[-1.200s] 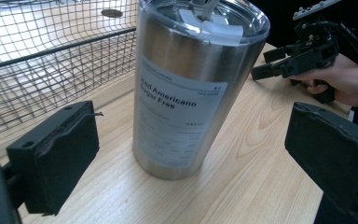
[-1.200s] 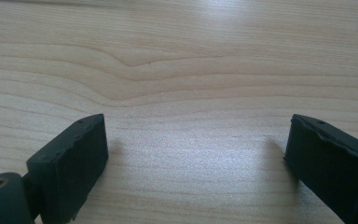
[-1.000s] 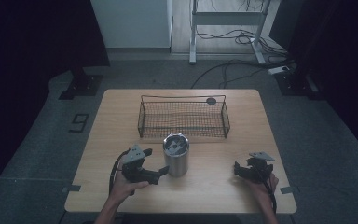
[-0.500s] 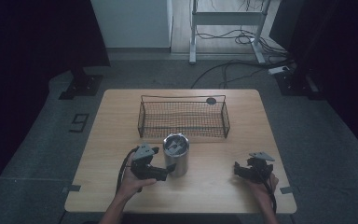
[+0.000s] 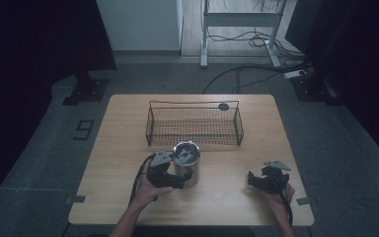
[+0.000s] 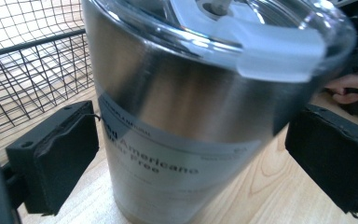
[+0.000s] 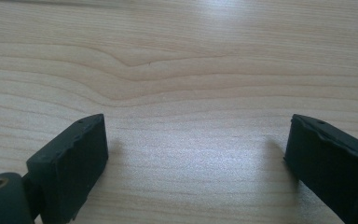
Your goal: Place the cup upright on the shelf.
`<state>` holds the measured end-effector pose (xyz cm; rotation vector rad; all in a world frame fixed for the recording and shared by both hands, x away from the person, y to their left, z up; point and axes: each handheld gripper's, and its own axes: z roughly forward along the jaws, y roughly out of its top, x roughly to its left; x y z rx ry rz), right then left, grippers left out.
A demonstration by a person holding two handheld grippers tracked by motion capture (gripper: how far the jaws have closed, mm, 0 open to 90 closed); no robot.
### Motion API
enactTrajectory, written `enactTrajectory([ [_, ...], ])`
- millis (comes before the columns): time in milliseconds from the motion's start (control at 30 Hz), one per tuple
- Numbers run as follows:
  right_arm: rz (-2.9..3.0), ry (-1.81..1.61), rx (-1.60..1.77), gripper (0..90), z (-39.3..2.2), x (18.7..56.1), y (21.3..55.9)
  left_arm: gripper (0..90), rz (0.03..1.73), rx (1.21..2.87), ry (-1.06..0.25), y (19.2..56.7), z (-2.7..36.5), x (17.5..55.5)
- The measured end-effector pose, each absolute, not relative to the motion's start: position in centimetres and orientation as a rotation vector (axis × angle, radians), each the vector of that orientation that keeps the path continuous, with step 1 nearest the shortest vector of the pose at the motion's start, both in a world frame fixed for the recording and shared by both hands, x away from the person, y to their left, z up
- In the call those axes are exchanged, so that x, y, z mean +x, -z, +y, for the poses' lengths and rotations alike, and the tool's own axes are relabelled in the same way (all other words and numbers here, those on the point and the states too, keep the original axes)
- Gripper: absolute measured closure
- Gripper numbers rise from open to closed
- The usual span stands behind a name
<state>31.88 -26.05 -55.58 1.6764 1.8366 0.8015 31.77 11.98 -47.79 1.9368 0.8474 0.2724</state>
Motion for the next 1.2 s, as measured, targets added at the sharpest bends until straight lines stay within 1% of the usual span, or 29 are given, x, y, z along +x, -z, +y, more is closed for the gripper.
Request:
enactTrajectory([
  [467, 1.837, -0.801, 1.676, 5.5, -26.0, 31.9, 55.6, 0.0, 0.847, 1.913, -0.304, 48.5, 10.7, 32.8],
  [700, 1.837, -0.802, 1.676, 5.5, -26.0, 31.9, 55.6, 0.0, 0.835, 1.912, -0.317, 48.8, 10.4, 33.0],
  [900, 1.837, -0.802, 1.677, 5.6, -26.0, 31.9, 55.6, 0.0, 0.853, 1.927, -0.358, 49.3, 9.6, 33.2],
  [1200, 1.837, -0.802, 1.676, 5.5, -26.0, 31.9, 55.6, 2.2, 0.826, 1.932, -0.391, 49.3, 9.5, 33.1],
])
